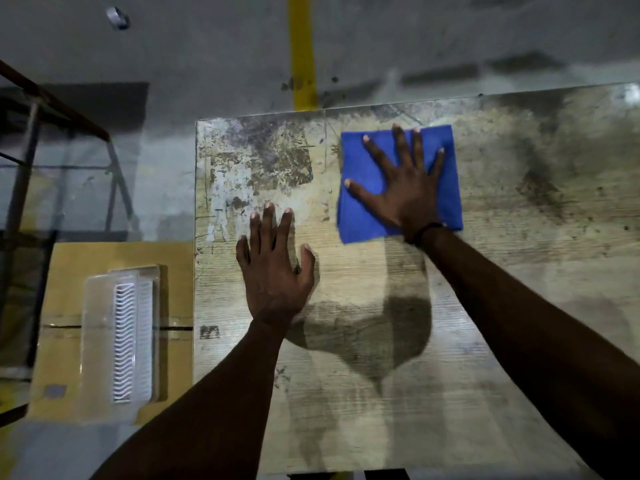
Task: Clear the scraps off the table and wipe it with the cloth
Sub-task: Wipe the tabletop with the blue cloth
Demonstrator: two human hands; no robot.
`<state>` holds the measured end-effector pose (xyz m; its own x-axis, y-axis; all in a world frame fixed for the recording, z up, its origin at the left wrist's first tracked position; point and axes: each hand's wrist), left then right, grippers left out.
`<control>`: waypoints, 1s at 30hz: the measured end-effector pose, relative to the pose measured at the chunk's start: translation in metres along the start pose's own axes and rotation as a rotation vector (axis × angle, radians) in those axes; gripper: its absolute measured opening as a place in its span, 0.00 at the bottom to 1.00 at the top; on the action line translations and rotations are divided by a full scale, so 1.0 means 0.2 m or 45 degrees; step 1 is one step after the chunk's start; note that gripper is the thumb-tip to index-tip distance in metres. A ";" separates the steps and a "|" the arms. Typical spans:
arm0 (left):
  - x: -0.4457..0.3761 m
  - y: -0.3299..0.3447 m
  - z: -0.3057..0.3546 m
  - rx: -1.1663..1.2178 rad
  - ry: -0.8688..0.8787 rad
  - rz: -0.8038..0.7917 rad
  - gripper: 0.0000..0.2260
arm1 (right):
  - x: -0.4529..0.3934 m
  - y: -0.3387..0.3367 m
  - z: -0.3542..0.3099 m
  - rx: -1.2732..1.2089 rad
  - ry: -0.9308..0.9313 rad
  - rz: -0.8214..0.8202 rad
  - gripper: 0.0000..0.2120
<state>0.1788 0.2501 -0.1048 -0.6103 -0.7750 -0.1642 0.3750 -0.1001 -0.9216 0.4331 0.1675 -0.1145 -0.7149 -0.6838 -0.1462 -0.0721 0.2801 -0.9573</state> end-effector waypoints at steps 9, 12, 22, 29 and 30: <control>0.01 0.01 0.00 0.005 0.001 0.020 0.29 | 0.38 0.01 -0.22 0.050 -0.190 -0.049 0.44; 0.01 0.00 0.00 0.003 -0.002 0.014 0.29 | 0.38 -0.03 -0.06 0.049 -0.075 -0.019 0.43; 0.01 0.00 0.00 -0.008 -0.009 -0.002 0.29 | 0.36 -0.01 -0.15 0.054 -0.125 -0.046 0.44; 0.00 0.00 -0.01 -0.009 -0.010 -0.020 0.29 | 0.40 -0.07 0.08 0.052 0.074 0.034 0.44; 0.00 0.00 -0.01 -0.014 -0.005 -0.024 0.29 | 0.36 -0.06 0.06 0.043 0.124 0.057 0.44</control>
<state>0.1779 0.2512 -0.1058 -0.6140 -0.7757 -0.1456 0.3560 -0.1076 -0.9283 0.3912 0.1072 -0.1171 -0.7810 -0.6020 -0.1661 -0.0158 0.2849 -0.9584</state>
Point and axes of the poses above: each hand's wrist, its own x-axis away from the middle knuckle, its own y-axis out of the palm, z = x × y, and after that the axes turned 6 degrees about z, right-handed
